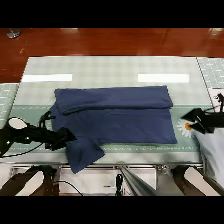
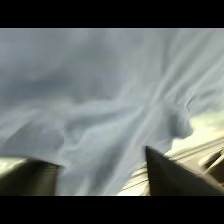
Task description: Fold the shirts.
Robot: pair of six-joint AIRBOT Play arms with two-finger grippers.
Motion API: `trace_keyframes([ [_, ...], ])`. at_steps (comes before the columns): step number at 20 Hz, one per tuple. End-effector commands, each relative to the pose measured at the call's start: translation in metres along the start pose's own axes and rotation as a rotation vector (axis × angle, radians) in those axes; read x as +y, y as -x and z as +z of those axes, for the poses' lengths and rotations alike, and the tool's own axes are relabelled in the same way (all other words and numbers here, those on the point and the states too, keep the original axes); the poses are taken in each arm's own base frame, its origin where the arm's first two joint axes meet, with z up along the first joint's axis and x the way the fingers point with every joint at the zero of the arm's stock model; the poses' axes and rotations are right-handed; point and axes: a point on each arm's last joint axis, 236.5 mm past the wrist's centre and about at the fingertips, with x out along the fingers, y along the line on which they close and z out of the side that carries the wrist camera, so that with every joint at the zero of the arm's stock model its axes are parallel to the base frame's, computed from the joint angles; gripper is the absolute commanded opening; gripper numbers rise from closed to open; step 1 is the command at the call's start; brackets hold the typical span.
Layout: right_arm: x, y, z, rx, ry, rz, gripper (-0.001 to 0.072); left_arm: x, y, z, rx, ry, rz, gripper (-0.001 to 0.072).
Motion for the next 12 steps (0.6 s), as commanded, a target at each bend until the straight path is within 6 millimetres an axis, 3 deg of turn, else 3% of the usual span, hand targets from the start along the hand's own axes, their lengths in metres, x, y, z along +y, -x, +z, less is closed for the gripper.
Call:
trace_keyframes([
  [1,-0.039,0.0,-0.041,0.146,-0.068,-0.138,0.0629,0.001,-0.017,0.002,0.007,-0.079,0.055,0.0027],
  [7,-0.027,-0.025,-0.082,0.325,0.02,-0.154,0.0629,-0.001,-0.016,0.003,0.005,-0.078,0.048,0.0035],
  [9,-0.023,-0.037,-0.085,0.366,0.064,-0.167,0.0629,-0.004,-0.016,0.003,0.006,-0.072,0.035,0.0034],
  [12,-0.007,-0.057,-0.071,0.333,0.06,-0.089,0.0629,-0.008,-0.016,0.002,0.008,-0.064,0.019,0.0034],
])
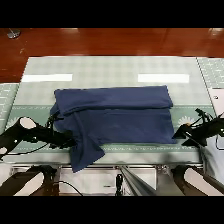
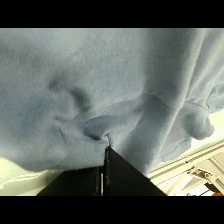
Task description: Fold the shirts.
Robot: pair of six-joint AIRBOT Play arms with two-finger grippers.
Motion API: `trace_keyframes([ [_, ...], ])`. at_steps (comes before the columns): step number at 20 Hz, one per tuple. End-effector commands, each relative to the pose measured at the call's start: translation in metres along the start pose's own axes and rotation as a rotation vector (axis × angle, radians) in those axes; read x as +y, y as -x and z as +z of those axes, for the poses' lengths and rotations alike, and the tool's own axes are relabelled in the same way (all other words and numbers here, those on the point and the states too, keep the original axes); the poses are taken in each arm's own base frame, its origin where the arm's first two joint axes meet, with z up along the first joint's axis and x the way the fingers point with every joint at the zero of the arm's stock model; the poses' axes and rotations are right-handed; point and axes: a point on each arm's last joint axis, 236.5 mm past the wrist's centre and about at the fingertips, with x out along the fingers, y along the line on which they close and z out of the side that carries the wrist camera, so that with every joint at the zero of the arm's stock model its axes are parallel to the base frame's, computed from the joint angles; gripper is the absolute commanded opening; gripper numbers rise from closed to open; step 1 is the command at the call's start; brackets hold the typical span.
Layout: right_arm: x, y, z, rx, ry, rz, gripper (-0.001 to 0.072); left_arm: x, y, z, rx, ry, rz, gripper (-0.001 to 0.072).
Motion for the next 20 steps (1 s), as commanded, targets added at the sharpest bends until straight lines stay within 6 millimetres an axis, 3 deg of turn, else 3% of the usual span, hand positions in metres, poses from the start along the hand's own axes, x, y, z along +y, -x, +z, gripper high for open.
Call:
trace_keyframes([
  [1,0.021,-0.015,0.015,-0.014,0.019,0.079,0.0629,-0.004,0.0,0.004,-0.017,0.006,-0.013,0.0034],
  [5,0.038,-0.018,0.024,-0.03,0.039,0.16,0.0605,-0.007,0.002,0.003,-0.008,-0.003,-0.02,0.0035],
  [6,0.039,-0.017,0.026,-0.033,0.054,0.162,0.0502,-0.008,0.004,0.004,-0.007,-0.006,-0.023,0.0034],
  [8,0.047,-0.011,0.032,-0.059,0.105,0.19,0.0024,-0.014,0.01,0.01,-0.018,-0.022,-0.028,0.0035],
  [10,0.056,0.002,0.04,-0.085,0.142,0.207,0.0029,-0.026,0.025,0.024,-0.05,-0.066,-0.039,0.0035],
  [12,0.063,0.025,0.057,-0.135,0.17,0.201,0.0029,-0.037,0.053,0.045,-0.102,-0.12,-0.055,0.0034],
  [16,0.09,0.075,0.113,-0.289,0.19,0.244,0.0029,-0.046,0.122,0.119,-0.343,-0.115,-0.066,0.0035],
  [20,0.127,0.095,0.173,-0.393,0.145,0.42,0.0029,-0.061,0.13,0.187,-0.362,-0.099,-0.095,0.0034],
])
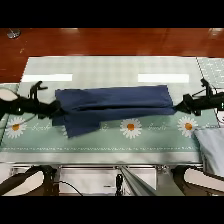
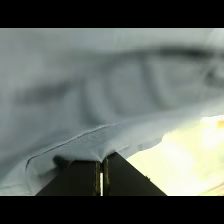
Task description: Fold the shirts.
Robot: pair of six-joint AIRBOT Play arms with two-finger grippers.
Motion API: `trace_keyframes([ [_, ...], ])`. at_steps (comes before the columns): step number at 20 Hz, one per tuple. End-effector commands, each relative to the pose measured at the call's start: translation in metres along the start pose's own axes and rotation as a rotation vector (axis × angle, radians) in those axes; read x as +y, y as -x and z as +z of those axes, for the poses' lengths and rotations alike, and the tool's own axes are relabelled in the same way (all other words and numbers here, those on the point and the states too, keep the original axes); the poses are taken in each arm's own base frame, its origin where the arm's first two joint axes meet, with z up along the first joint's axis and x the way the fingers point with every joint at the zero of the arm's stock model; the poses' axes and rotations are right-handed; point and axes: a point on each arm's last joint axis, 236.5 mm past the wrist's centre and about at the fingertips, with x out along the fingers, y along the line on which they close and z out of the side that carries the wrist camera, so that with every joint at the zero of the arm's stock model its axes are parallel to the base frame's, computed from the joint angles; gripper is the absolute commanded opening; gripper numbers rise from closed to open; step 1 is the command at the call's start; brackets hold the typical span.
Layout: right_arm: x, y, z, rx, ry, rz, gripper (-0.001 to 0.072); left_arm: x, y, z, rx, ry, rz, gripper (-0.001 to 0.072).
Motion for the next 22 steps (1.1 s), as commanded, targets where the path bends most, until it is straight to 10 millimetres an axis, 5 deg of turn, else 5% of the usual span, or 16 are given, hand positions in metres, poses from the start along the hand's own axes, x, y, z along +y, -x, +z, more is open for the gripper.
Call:
trace_keyframes([
  [1,0.034,-0.006,0.057,-0.087,-0.007,0.137,0.0029,-0.006,-0.006,0.067,-0.044,0.022,-0.028,0.0035],
  [5,0.055,-0.039,0.086,-0.039,0.06,0.127,0.0029,-0.007,-0.023,0.113,0.023,0.057,-0.051,0.0035],
  [10,0.047,-0.057,0.117,-0.038,0.012,0.124,0.003,-0.007,-0.039,0.137,0.063,0.052,-0.06,0.0035],
  [11,0.045,-0.06,0.118,-0.035,0.008,0.122,0.0084,-0.006,-0.041,0.138,0.066,0.054,-0.06,0.0108],
  [12,0.043,-0.058,0.119,-0.035,0.0,0.125,0.043,-0.004,-0.039,0.139,0.064,0.051,-0.055,0.0434],
  [13,0.041,-0.052,0.12,-0.03,0.014,0.125,0.0636,0.001,-0.03,0.14,0.068,0.043,-0.035,0.0696],
  [17,-0.015,0.002,0.115,0.016,-0.003,-0.001,0.0622,0.058,0.045,0.139,0.067,0.108,0.155,0.0699],
  [19,-0.049,0.01,0.101,0.066,-0.076,-0.071,0.0622,0.096,0.082,0.133,-0.007,0.186,0.296,0.0699],
  [20,-0.051,0.007,0.098,0.079,-0.087,-0.057,0.0622,0.1,0.091,0.134,-0.067,0.209,0.306,0.0699],
  [22,-0.039,-0.012,0.093,0.11,-0.058,0.018,0.0621,0.072,0.09,0.141,-0.232,0.19,0.212,0.0699],
])
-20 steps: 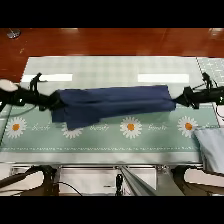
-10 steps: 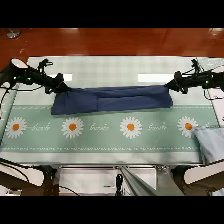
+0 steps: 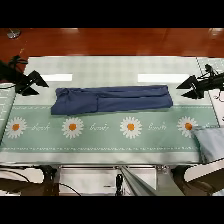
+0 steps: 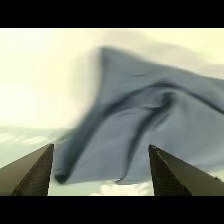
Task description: Fold the shirts.
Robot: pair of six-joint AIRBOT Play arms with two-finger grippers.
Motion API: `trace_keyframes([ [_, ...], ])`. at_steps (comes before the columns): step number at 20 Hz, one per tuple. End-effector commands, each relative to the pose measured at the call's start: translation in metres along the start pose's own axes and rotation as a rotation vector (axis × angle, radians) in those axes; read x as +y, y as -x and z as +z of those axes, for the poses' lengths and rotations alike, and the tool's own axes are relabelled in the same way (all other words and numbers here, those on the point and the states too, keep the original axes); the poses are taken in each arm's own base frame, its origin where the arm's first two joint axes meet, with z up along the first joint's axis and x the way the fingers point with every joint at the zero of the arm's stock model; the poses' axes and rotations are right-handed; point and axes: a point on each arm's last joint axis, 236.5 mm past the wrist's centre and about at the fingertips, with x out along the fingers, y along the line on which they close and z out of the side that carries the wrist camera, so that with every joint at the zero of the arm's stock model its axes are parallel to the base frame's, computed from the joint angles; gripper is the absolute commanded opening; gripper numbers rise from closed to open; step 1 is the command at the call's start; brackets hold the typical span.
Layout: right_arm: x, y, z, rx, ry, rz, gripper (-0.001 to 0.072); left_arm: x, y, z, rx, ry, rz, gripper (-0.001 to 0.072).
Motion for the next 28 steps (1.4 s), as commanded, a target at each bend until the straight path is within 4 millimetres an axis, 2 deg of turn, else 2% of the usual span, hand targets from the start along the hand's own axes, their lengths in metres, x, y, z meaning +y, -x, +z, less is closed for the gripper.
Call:
trace_keyframes([
  [1,0.0,-0.02,-0.016,0.09,0.016,0.048,0.0622,-0.019,0.018,0.0,-0.213,0.02,-0.071,0.0699],
  [3,0.012,-0.045,-0.028,0.161,0.039,0.063,0.0621,-0.061,0.007,-0.026,-0.248,-0.064,-0.162,0.0699],
  [6,0.038,-0.072,-0.044,0.226,0.123,0.06,0.0617,-0.109,-0.021,-0.076,-0.146,-0.187,-0.211,0.0699],
  [7,0.047,-0.078,-0.047,0.237,0.139,0.065,0.0581,-0.122,-0.029,-0.088,-0.115,-0.225,-0.216,0.0699],
  [8,0.052,-0.082,-0.05,0.244,0.153,0.06,0.0436,-0.133,-0.036,-0.094,-0.105,-0.255,-0.219,0.0699],
  [9,0.055,-0.084,-0.051,0.245,0.161,0.06,0.0184,-0.144,-0.043,-0.099,-0.105,-0.281,-0.222,0.0698],
  [10,0.058,-0.081,-0.051,0.245,0.162,0.066,0.0032,-0.152,-0.048,-0.102,-0.105,-0.301,-0.226,0.0684],
  [11,0.062,-0.071,-0.052,0.237,0.172,0.07,0.0029,-0.162,-0.051,-0.106,-0.1,-0.306,-0.245,0.0439],
  [12,0.068,-0.055,-0.051,0.214,0.202,0.073,0.0029,-0.175,-0.052,-0.11,-0.096,-0.291,-0.287,0.0026],
  [15,0.082,0.01,-0.052,0.089,0.321,-0.016,0.0029,-0.238,-0.06,-0.125,-0.135,-0.353,-0.434,0.0034],
  [17,0.098,0.045,-0.067,0.018,0.384,-0.056,0.0029,-0.278,-0.082,-0.148,-0.097,-0.424,-0.453,0.0033],
  [19,0.114,0.074,-0.09,-0.048,0.435,-0.076,0.0029,-0.316,-0.11,-0.173,-0.016,-0.466,-0.464,0.0032],
  [22,0.14,0.102,-0.13,-0.131,0.478,-0.052,0.0029,-0.375,-0.15,-0.214,0.099,-0.526,-0.483,0.0032],
  [24,0.154,0.115,-0.155,-0.172,0.514,-0.025,0.0029,-0.407,-0.175,-0.249,0.167,-0.546,-0.496,0.0032],
  [26,0.167,0.129,-0.171,-0.223,0.546,-0.012,0.0029,-0.425,-0.199,-0.293,0.244,-0.558,-0.492,0.0032],
  [28,0.177,0.138,-0.179,-0.263,0.573,0.002,0.0029,-0.434,-0.214,-0.341,0.325,-0.596,-0.494,0.0032],
])
